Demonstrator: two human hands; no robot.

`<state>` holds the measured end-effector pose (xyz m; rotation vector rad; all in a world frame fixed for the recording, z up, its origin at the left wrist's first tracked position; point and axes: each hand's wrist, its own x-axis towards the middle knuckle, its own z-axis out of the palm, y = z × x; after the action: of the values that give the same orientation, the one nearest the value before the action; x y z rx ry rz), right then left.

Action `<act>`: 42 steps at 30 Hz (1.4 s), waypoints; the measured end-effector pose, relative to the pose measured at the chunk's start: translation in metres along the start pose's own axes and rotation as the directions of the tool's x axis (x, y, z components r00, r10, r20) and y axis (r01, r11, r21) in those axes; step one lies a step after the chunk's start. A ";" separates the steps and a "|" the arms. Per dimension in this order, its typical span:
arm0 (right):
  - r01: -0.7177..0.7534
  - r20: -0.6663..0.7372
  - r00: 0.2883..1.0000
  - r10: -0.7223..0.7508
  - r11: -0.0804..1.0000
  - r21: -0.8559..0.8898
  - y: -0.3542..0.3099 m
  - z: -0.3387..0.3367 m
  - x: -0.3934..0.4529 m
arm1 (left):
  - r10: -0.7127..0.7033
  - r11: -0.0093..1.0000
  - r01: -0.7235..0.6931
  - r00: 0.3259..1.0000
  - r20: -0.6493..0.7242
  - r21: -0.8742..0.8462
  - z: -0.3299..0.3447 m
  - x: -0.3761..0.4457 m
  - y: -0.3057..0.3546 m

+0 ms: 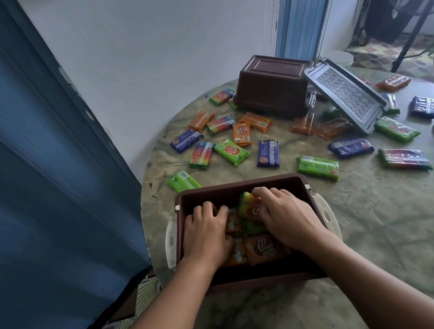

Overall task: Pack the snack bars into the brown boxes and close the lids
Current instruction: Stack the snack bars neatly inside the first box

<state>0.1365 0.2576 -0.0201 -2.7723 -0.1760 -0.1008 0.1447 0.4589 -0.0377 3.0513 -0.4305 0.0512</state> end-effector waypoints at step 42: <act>0.142 -0.291 0.947 -0.138 0.990 -0.008 0.008 -0.022 0.010 | -0.021 0.949 -0.084 0.944 -0.330 -0.303 -0.033 -0.010 -0.022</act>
<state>0.1459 0.2436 -0.0009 -2.6888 -0.2944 -0.5395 0.1402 0.4849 -0.0063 2.6520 -0.4160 0.4444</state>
